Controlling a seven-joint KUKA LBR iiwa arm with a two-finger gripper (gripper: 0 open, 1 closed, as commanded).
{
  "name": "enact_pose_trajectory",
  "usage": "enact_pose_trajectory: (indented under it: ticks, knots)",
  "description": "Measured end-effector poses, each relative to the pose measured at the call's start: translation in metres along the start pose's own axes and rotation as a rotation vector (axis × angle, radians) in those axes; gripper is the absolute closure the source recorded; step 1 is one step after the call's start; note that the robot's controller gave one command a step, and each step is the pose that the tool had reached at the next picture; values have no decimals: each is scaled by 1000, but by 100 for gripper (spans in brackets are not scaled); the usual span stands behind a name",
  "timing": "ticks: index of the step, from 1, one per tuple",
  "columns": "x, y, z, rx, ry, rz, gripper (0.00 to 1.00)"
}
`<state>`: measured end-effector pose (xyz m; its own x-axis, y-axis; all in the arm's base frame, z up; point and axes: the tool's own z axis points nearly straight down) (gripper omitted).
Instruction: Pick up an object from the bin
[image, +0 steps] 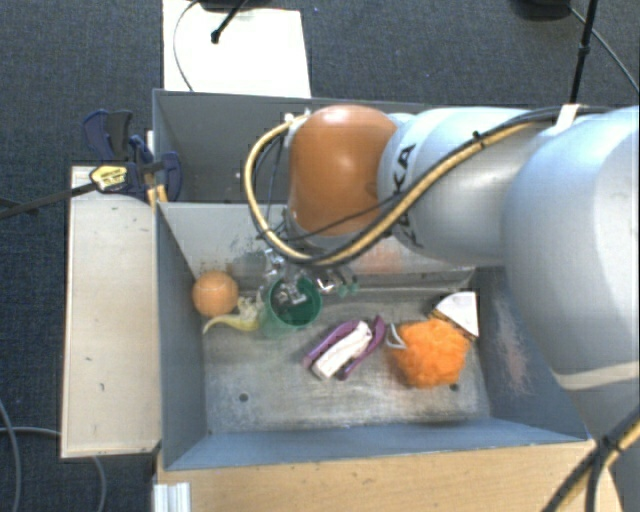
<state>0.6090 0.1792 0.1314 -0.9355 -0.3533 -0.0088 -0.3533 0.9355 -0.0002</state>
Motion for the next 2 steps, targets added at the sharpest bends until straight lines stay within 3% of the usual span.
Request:
enact_pose_trajectory:
  ticks: [1,2]
  knots:
    - [11,0,2,-1,7,2,100]
    - [-2,0,-47,0,2,8,100]
